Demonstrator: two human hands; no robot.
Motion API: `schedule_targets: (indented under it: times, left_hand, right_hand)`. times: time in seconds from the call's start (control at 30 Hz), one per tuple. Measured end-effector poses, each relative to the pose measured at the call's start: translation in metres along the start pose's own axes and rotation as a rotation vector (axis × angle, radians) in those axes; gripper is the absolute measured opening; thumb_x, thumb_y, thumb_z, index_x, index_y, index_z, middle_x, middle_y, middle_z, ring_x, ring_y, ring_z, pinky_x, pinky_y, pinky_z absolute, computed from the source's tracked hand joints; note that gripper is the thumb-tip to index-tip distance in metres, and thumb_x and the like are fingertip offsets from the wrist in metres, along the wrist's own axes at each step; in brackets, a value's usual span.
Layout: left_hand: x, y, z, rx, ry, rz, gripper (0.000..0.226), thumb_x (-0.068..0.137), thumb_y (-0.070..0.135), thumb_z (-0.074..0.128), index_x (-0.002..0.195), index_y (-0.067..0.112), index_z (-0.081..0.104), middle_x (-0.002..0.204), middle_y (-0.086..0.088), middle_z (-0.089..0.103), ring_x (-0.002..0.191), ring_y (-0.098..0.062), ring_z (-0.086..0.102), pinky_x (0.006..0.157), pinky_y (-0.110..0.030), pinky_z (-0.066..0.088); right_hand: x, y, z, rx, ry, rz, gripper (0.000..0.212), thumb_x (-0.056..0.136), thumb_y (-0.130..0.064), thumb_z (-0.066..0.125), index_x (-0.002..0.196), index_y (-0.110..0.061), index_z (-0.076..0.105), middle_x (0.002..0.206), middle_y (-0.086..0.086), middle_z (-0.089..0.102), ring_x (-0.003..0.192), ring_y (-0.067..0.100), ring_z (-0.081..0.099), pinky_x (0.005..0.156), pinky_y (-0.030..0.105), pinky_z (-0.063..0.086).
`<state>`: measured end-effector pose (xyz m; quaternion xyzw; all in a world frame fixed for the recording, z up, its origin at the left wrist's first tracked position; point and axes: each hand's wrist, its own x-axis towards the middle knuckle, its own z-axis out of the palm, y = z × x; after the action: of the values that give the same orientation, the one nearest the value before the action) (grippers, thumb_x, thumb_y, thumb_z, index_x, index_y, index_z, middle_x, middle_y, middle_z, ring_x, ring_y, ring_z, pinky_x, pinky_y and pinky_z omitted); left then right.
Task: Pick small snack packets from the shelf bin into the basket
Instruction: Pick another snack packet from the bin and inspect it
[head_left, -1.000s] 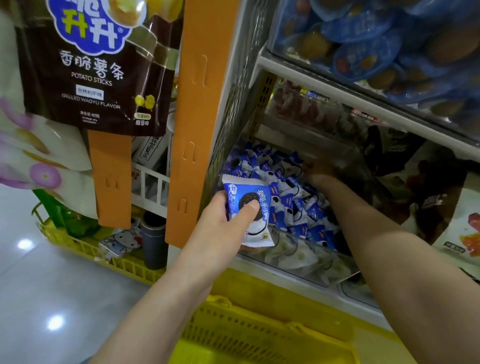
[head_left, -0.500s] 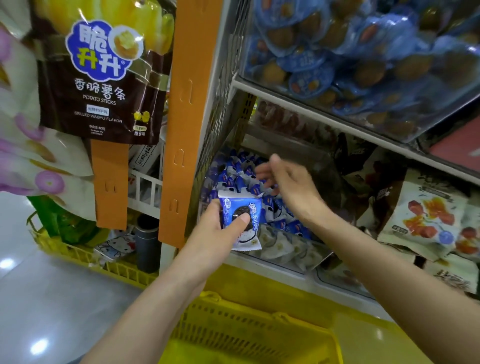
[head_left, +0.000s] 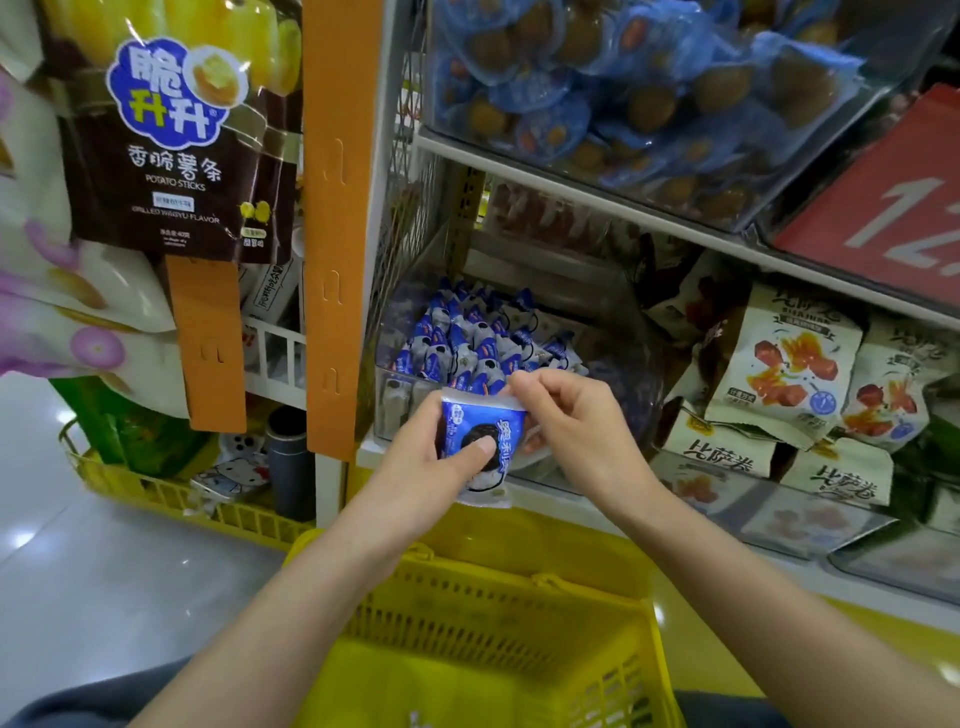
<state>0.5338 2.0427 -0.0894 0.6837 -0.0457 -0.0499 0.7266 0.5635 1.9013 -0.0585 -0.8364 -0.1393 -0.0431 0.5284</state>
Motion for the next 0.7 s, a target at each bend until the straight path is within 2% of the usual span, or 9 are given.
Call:
schedule_targets:
  times: [0.07, 0.13, 0.2, 0.37, 0.47, 0.6, 0.7]
  left_hand:
    - [0.0, -0.002, 0.0, 0.007, 0.02, -0.009, 0.026, 0.092, 0.016, 0.055, 0.116, 0.026, 0.053, 0.108, 0.006, 0.066, 0.095, -0.002, 0.063, 0.065, -0.006, 0.048]
    - [0.001, -0.004, 0.001, 0.009, 0.017, -0.016, 0.018, 0.092, 0.02, 0.055, 0.11, 0.026, 0.056, 0.101, 0.005, 0.068, 0.085, 0.001, 0.064, 0.059, -0.005, 0.046]
    - [0.001, -0.004, 0.003, 0.021, 0.011, -0.016, 0.01, 0.094, 0.026, 0.051, 0.099, 0.023, 0.059, 0.091, 0.002, 0.069, 0.078, -0.001, 0.066, 0.058, -0.009, 0.048]
    - [0.005, -0.01, 0.009, 0.155, 0.076, 0.026, 0.026, 0.095, 0.025, 0.049, 0.073, 0.012, 0.052, 0.072, -0.01, 0.058, 0.068, -0.018, 0.057, 0.062, -0.03, 0.045]
    - [0.005, -0.013, 0.011, 0.182, 0.082, 0.019, 0.028, 0.094, 0.024, 0.051, 0.068, 0.013, 0.048, 0.065, -0.006, 0.05, 0.061, -0.014, 0.049, 0.059, -0.03, 0.04]
    - [0.007, -0.016, 0.013, 0.169, 0.056, -0.008, 0.026, 0.093, 0.027, 0.051, 0.073, 0.01, 0.055, 0.07, -0.009, 0.055, 0.069, -0.017, 0.056, 0.064, -0.031, 0.043]
    - [0.009, -0.017, 0.013, 0.107, 0.01, -0.06, 0.019, 0.09, 0.031, 0.056, 0.094, 0.013, 0.061, 0.09, -0.003, 0.068, 0.084, -0.014, 0.065, 0.074, -0.026, 0.05]
  right_hand:
    - [-0.006, 0.003, 0.0, 0.012, -0.034, -0.009, 0.019, 0.092, -0.024, 0.052, 0.086, -0.014, 0.068, 0.077, 0.004, 0.069, 0.062, 0.005, 0.06, 0.053, 0.016, 0.049]
    - [-0.011, 0.006, -0.002, 0.021, -0.039, -0.011, 0.015, 0.09, -0.023, 0.056, 0.086, -0.015, 0.068, 0.078, 0.004, 0.069, 0.064, 0.005, 0.06, 0.054, 0.016, 0.05]
    - [-0.015, 0.01, -0.004, 0.028, -0.045, 0.005, 0.015, 0.09, -0.02, 0.057, 0.08, -0.013, 0.067, 0.069, 0.001, 0.067, 0.059, 0.004, 0.059, 0.053, 0.016, 0.049]
    - [-0.023, 0.024, -0.001, 0.012, -0.052, 0.017, 0.017, 0.088, -0.017, 0.06, 0.072, -0.018, 0.065, 0.06, -0.004, 0.062, 0.052, 0.001, 0.054, 0.05, 0.015, 0.046]
    - [-0.026, 0.033, 0.001, -0.062, -0.056, -0.023, 0.009, 0.081, -0.018, 0.069, 0.073, -0.021, 0.065, 0.063, -0.007, 0.062, 0.055, -0.001, 0.054, 0.053, 0.015, 0.044]
    - [-0.029, 0.04, 0.0, -0.286, 0.016, -0.227, 0.006, 0.08, -0.024, 0.07, 0.078, -0.019, 0.066, 0.072, -0.011, 0.061, 0.068, 0.002, 0.056, 0.061, 0.014, 0.044]
    - [-0.03, 0.041, -0.004, -0.148, 0.078, -0.163, 0.005, 0.083, -0.021, 0.066, 0.079, -0.019, 0.064, 0.071, -0.006, 0.064, 0.066, 0.004, 0.06, 0.059, 0.015, 0.049]
